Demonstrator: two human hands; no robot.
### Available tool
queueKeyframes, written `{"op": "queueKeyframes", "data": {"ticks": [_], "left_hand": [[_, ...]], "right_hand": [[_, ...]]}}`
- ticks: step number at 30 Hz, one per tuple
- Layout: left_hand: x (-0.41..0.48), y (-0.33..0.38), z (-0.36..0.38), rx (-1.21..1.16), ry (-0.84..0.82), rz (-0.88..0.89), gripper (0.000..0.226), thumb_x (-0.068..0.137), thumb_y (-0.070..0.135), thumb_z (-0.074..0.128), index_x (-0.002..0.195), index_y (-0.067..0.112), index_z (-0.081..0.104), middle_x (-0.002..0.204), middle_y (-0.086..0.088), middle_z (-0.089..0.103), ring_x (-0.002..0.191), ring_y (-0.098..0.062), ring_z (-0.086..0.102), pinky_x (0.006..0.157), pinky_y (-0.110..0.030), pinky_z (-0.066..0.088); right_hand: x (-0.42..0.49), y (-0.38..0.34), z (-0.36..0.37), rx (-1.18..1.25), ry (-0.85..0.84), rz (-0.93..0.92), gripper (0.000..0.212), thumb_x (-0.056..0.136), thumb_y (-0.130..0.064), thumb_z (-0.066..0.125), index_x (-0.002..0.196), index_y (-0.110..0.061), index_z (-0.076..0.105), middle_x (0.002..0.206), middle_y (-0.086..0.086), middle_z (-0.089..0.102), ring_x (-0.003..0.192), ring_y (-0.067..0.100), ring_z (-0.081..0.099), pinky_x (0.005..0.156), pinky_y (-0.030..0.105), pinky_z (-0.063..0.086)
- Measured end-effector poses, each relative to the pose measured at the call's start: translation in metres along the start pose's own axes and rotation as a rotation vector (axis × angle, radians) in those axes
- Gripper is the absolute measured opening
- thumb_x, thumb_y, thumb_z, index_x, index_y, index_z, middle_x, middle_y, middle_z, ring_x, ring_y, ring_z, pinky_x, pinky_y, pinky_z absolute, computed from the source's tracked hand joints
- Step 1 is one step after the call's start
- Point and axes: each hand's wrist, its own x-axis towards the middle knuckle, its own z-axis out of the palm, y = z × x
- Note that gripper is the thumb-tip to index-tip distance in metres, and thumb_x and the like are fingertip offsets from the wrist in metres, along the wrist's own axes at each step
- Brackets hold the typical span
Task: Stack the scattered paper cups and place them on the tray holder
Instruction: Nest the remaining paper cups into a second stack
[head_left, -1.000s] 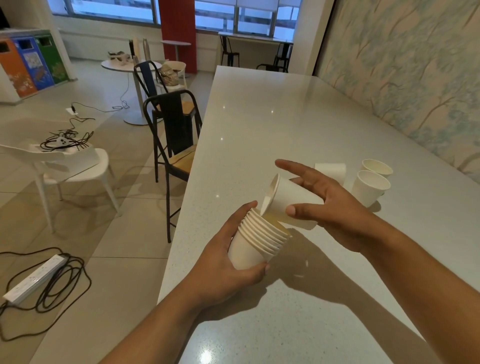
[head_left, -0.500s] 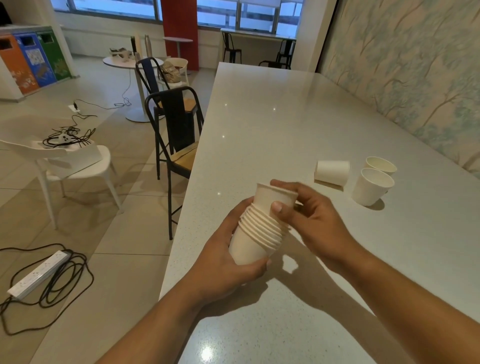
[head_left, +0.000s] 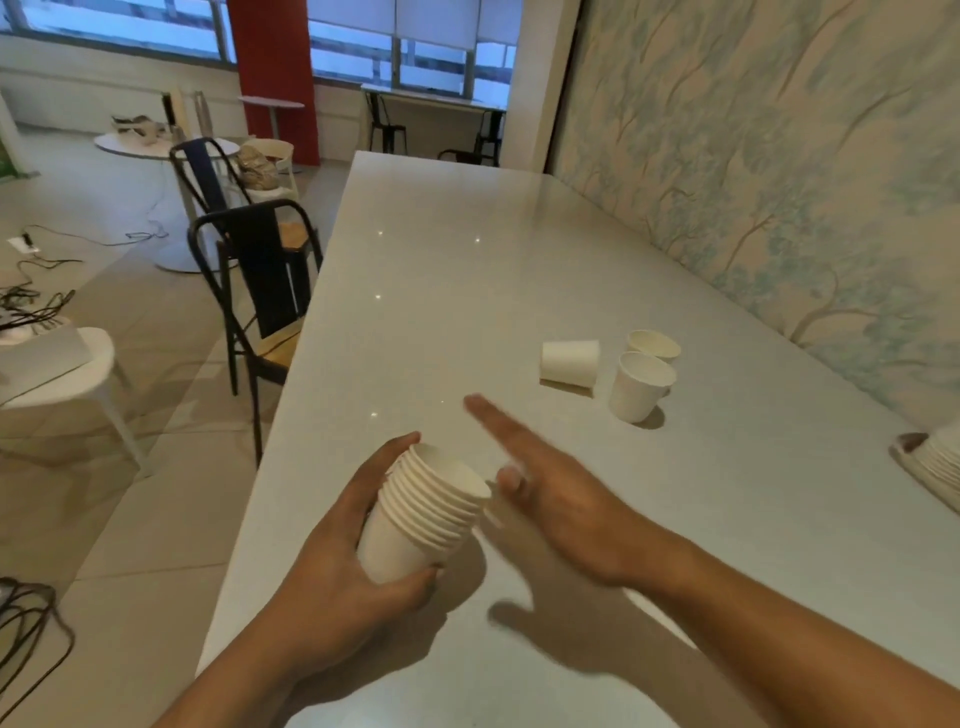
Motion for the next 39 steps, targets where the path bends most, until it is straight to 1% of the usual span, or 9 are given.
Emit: {"op": "queueKeyframes", "data": {"ticks": [3, 5, 9, 14, 17, 19, 23, 32, 39], "left_hand": [[-0.002, 0.001, -0.001, 0.026, 0.016, -0.009, 0.096, 0.062, 0.046, 0.080, 0.143, 0.061, 0.029, 0.138, 0.045, 0.042, 0.121, 0.015, 0.049, 0.078, -0.002, 0.047], [-0.002, 0.003, -0.002, 0.034, 0.020, -0.013, 0.096, 0.063, 0.049, 0.078, 0.143, 0.062, 0.026, 0.139, 0.047, 0.039, 0.122, 0.016, 0.047, 0.079, -0.004, 0.046], [-0.003, 0.005, -0.001, 0.017, 0.026, -0.014, 0.096, 0.064, 0.045, 0.078, 0.143, 0.062, 0.028, 0.137, 0.045, 0.043, 0.121, 0.017, 0.048, 0.081, 0.006, 0.041], [-0.004, 0.007, -0.002, 0.024, 0.033, -0.032, 0.094, 0.065, 0.046, 0.079, 0.140, 0.068, 0.027, 0.138, 0.045, 0.042, 0.121, 0.018, 0.047, 0.080, 0.008, 0.039], [-0.006, 0.006, -0.003, 0.033, 0.032, -0.039, 0.095, 0.066, 0.045, 0.080, 0.143, 0.064, 0.027, 0.139, 0.042, 0.043, 0.121, 0.016, 0.049, 0.081, 0.007, 0.040], [-0.007, 0.005, -0.004, 0.031, 0.032, -0.051, 0.096, 0.067, 0.043, 0.081, 0.144, 0.063, 0.027, 0.139, 0.040, 0.044, 0.121, 0.013, 0.050, 0.082, 0.005, 0.042], [-0.005, 0.007, -0.002, 0.031, 0.019, -0.058, 0.095, 0.069, 0.040, 0.081, 0.145, 0.061, 0.028, 0.137, 0.045, 0.043, 0.120, 0.013, 0.050, 0.079, 0.004, 0.043], [-0.006, 0.008, -0.001, 0.047, -0.008, -0.057, 0.095, 0.071, 0.040, 0.081, 0.147, 0.056, 0.026, 0.136, 0.041, 0.045, 0.120, 0.007, 0.052, 0.081, -0.001, 0.047], [-0.006, 0.008, -0.001, 0.030, 0.016, -0.043, 0.095, 0.071, 0.040, 0.081, 0.146, 0.057, 0.025, 0.135, 0.035, 0.047, 0.120, 0.001, 0.053, 0.081, -0.006, 0.050]], "right_hand": [[0.012, 0.035, -0.043, -0.129, 0.476, 0.109, 0.048, 0.095, -0.048, 0.053, 0.136, -0.023, 0.056, 0.138, -0.006, 0.057, 0.107, 0.005, 0.062, 0.096, 0.037, 0.052], [0.019, 0.064, -0.074, -0.380, 0.627, 0.270, 0.038, 0.096, -0.029, 0.061, 0.131, -0.016, 0.062, 0.134, 0.001, 0.060, 0.093, 0.016, 0.065, 0.090, 0.040, 0.053], [0.018, 0.109, -0.106, -0.604, 0.594, 0.548, 0.040, 0.093, -0.031, 0.063, 0.131, -0.020, 0.063, 0.135, 0.003, 0.061, 0.111, 0.028, 0.062, 0.090, 0.039, 0.049], [0.012, 0.118, -0.102, -0.703, 0.486, 0.572, 0.024, 0.095, -0.028, 0.056, 0.108, -0.026, 0.076, 0.097, 0.004, 0.073, 0.076, 0.023, 0.061, 0.062, 0.029, 0.045], [0.008, 0.097, -0.089, -0.509, 0.595, 0.446, 0.019, 0.094, -0.030, 0.063, 0.108, -0.030, 0.076, 0.095, -0.003, 0.076, 0.076, 0.015, 0.064, 0.064, 0.026, 0.046], [0.007, 0.070, -0.075, -0.144, 0.647, 0.326, 0.013, 0.091, -0.028, 0.069, 0.098, -0.035, 0.077, 0.083, -0.015, 0.075, 0.069, 0.003, 0.064, 0.060, 0.015, 0.046], [0.000, 0.011, -0.043, 0.492, 0.449, 0.189, 0.012, 0.080, -0.029, 0.074, 0.089, -0.031, 0.081, 0.076, 0.001, 0.075, 0.063, 0.010, 0.058, 0.053, 0.022, 0.043], [0.011, -0.026, -0.032, 0.587, 0.327, 0.127, 0.015, 0.082, -0.018, 0.069, 0.091, -0.012, 0.080, 0.072, 0.004, 0.070, 0.052, 0.007, 0.047, 0.049, 0.018, 0.039], [0.011, -0.030, 0.011, 0.630, 0.068, 0.198, 0.013, 0.090, -0.007, 0.066, 0.090, -0.011, 0.078, 0.073, -0.001, 0.070, 0.052, 0.003, 0.050, 0.051, 0.017, 0.038]]}}
